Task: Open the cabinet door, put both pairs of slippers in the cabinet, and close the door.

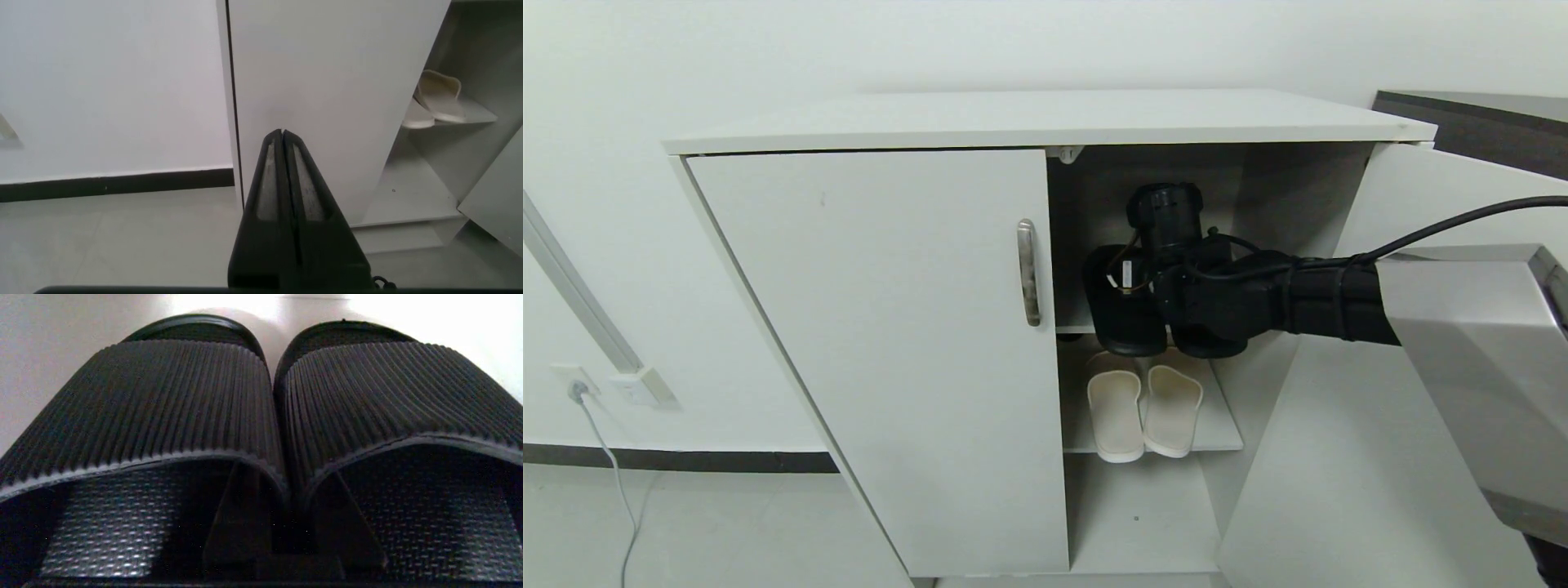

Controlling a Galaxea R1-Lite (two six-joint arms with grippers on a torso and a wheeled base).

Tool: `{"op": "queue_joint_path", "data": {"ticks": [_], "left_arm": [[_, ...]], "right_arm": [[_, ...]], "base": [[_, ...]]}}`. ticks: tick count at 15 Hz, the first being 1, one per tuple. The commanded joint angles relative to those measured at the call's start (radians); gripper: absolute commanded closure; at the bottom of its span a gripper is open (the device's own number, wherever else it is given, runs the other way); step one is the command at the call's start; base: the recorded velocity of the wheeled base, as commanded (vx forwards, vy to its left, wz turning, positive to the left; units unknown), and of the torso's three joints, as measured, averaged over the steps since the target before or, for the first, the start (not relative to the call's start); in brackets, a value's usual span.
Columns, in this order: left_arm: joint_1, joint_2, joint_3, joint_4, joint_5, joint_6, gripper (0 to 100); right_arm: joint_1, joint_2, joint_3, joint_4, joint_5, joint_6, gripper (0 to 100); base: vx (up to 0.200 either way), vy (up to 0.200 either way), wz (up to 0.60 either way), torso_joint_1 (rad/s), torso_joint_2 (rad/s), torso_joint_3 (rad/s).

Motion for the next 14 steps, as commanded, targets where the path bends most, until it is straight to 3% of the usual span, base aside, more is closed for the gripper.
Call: {"op": "queue_joint_path", "data": {"ticks": [1,6,14], "left_arm": [[0.0,0.001,0.0,0.0,0.001,0.001,100],[0.0,0.001,0.0,0.0,0.001,-0.001,100],[-0.001,0.001,0.0,0.0,0.001,-0.001,100]], "right_arm": [[0.0,0.002,0.001,0.002,0.0,0.0,0],[0.008,-0.035,0.003,0.017,0.0,0.006,0],[0.074,-0.178,0.23,-0.012,-0.031,0.038,0]], "base": [[0.0,0.0,0.0,0.0,0.0,0.0],[0.0,0.0,0.0,0.0,0.0,0.0],[0.0,0.0,0.0,0.0,0.0,0.0]]}}
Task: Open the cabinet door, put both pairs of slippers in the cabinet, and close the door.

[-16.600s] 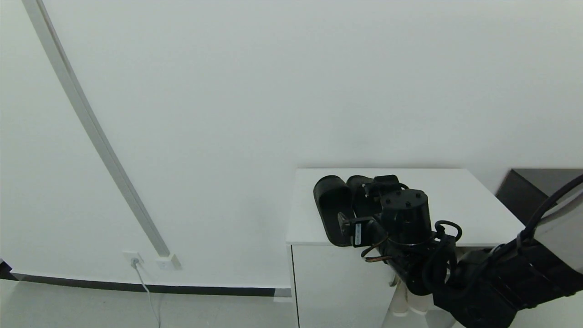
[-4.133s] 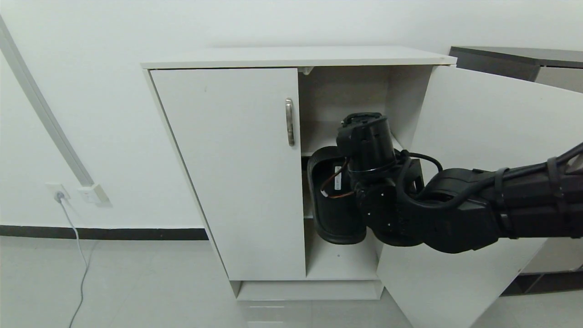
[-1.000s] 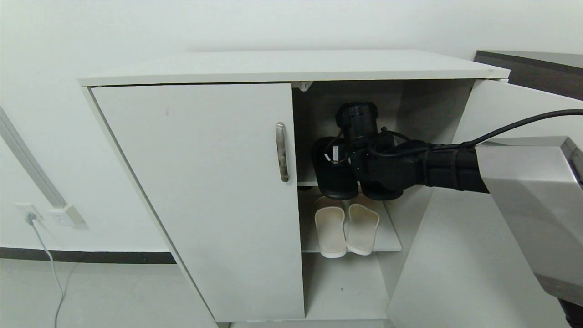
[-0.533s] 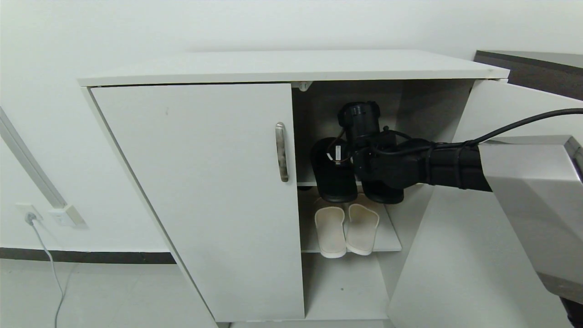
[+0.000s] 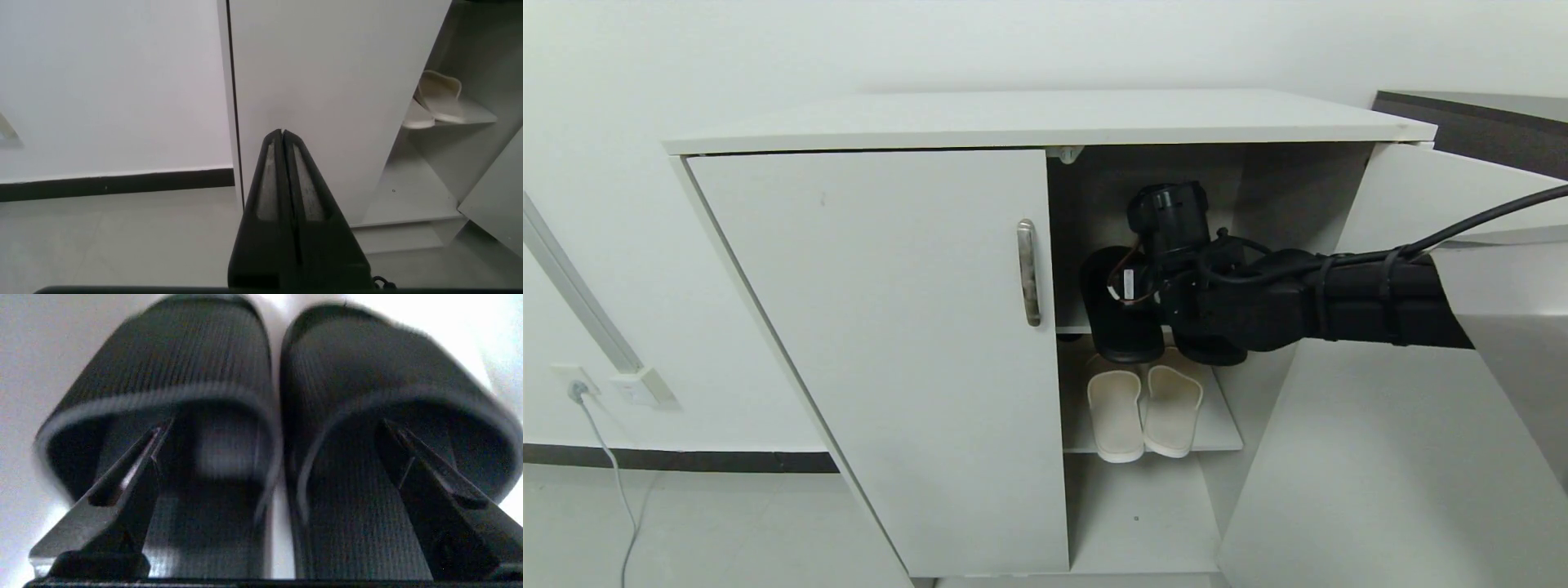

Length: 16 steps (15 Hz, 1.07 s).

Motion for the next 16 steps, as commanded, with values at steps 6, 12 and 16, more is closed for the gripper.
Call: {"op": "queue_joint_path", "data": {"ticks": [6,12,16], "left_arm": [[0.0,0.001,0.0,0.0,0.0,0.0,100],[0.0,0.001,0.0,0.0,-0.002,0.0,100],[0.0,0.001,0.0,0.0,-0.002,0.0,100]], "right_arm": [[0.153,-0.297,0.43,-0.169,-0.017,0.008,0],[0.247,-0.437,0.787,-0.486,0.001,-0.044,0],[0.248,-0.431,0.825,-0.493,0.032,-0.039,100]], "base": [[0.0,0.0,0.0,0.0,0.0,0.0],[0.0,0.0,0.0,0.0,0.0,0.0],[0.0,0.0,0.0,0.0,0.0,0.0]]}}
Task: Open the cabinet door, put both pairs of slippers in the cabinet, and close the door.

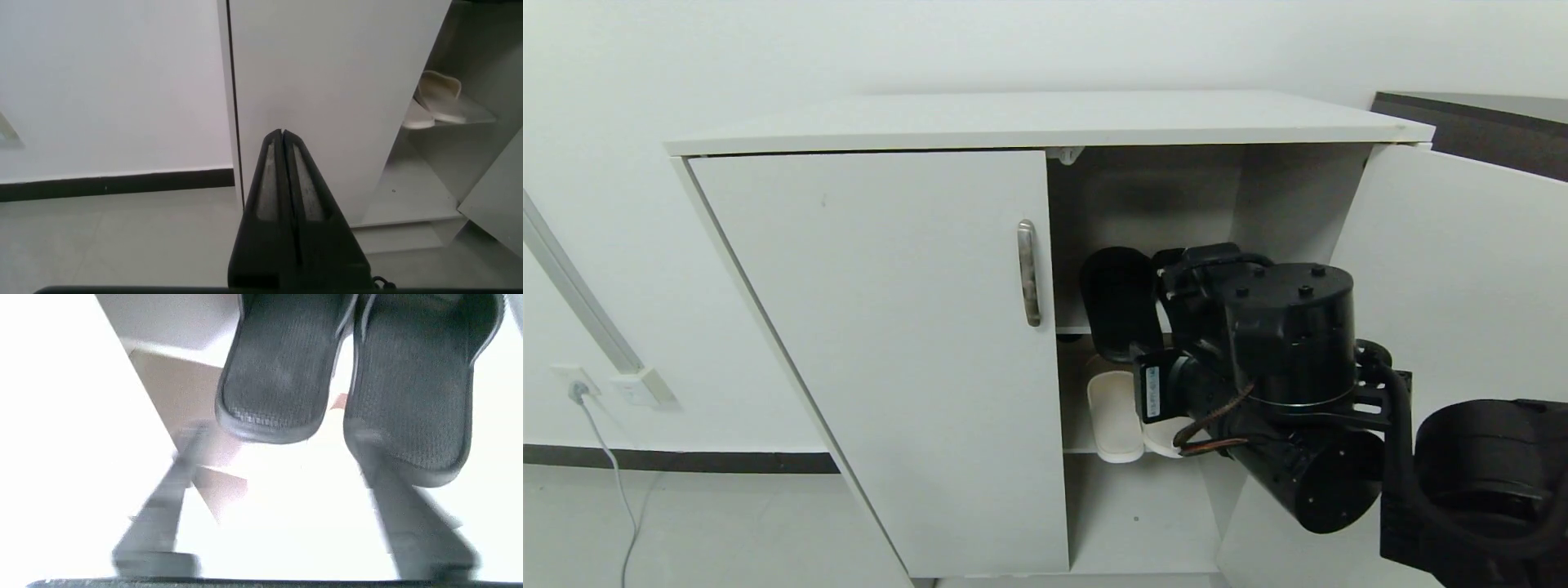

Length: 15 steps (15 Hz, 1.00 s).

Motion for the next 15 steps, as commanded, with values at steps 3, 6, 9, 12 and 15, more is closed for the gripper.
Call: {"op": "queue_joint_path", "data": {"ticks": [3,6,9,12,15], "left_arm": [[0.0,0.001,0.0,0.0,0.0,-0.001,100],[0.0,0.001,0.0,0.0,0.0,-0.001,100],[0.0,0.001,0.0,0.0,-0.001,0.0,100],[0.0,0.001,0.0,0.0,-0.001,0.0,100],[0.0,0.001,0.0,0.0,-0.001,0.0,100]], "right_arm": [[0.003,0.004,0.033,-0.002,0.025,0.001,100],[0.006,0.01,0.057,-0.002,0.037,0.002,100],[0.007,0.009,0.082,-0.035,0.078,-0.005,100],[0.007,0.007,0.093,-0.037,0.08,-0.013,100],[0.01,0.007,0.102,-0.037,0.081,-0.015,100]], "base": [[0.0,0.0,0.0,0.0,0.0,0.0],[0.0,0.0,0.0,0.0,0.0,0.0],[0.0,0.0,0.0,0.0,0.0,0.0],[-0.133,0.0,0.0,0.0,0.0,0.003],[-0.2,0.0,0.0,0.002,0.0,0.001]]}}
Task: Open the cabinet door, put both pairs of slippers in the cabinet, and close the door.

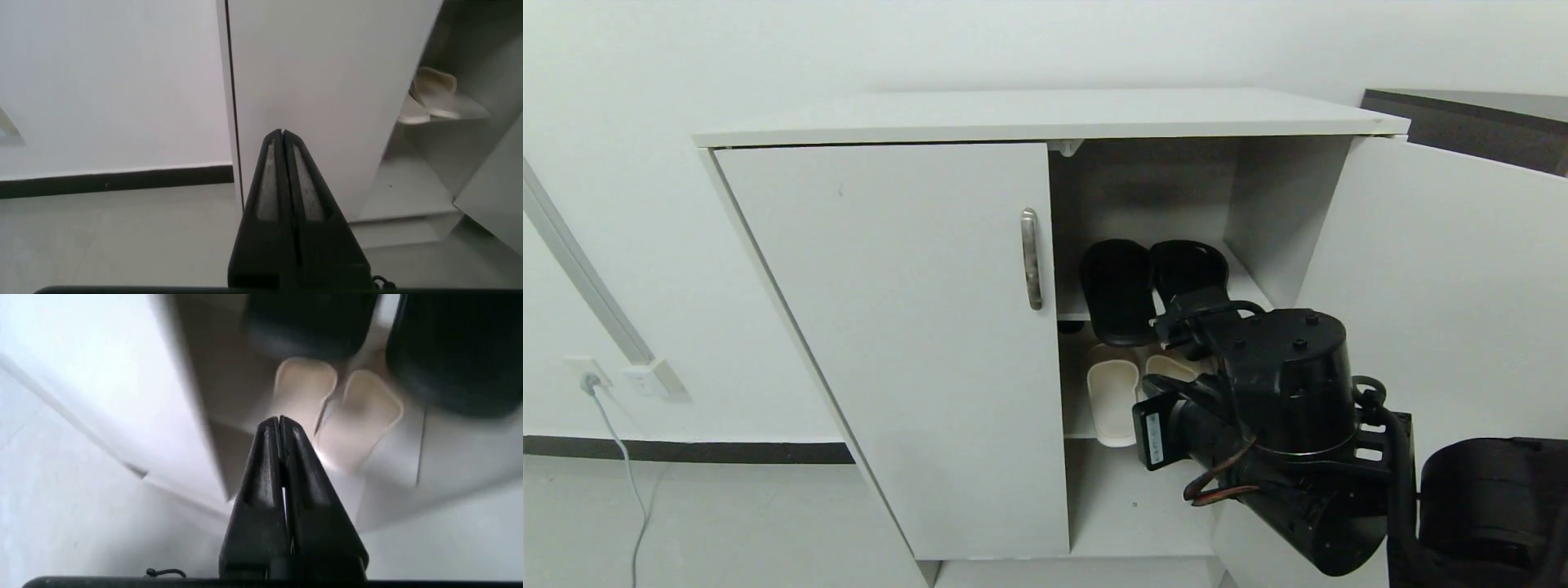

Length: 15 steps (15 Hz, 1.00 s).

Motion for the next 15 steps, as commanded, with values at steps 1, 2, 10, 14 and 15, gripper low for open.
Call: {"op": "queue_joint_path", "data": {"ticks": [1,2,10,14,15], "left_arm": [[0.0,0.001,0.0,0.0,0.0,0.001,100],[0.0,0.001,0.0,0.0,0.0,0.001,100],[0.0,0.001,0.0,0.0,0.0,-0.001,100],[0.0,0.001,0.0,0.0,0.0,0.001,100],[0.0,0.001,0.0,0.0,0.0,0.001,100]], "right_arm": [[0.004,0.003,0.004,0.002,0.0,0.0,100],[0.004,0.003,0.005,0.002,0.0,0.0,100],[0.004,0.007,0.016,0.002,0.001,0.0,100],[0.004,0.009,0.021,0.002,0.003,0.0,100],[0.004,0.01,0.022,0.002,0.003,0.0,100]], "base": [[-0.2,0.0,0.0,-0.007,-0.01,0.012],[-0.2,0.0,0.0,0.007,0.0,0.002],[-0.2,0.0,0.0,0.002,0.0,0.002],[-0.1,0.0,0.0,0.001,0.0,0.002],[0.0,0.0,0.0,0.0,0.0,0.0]]}}
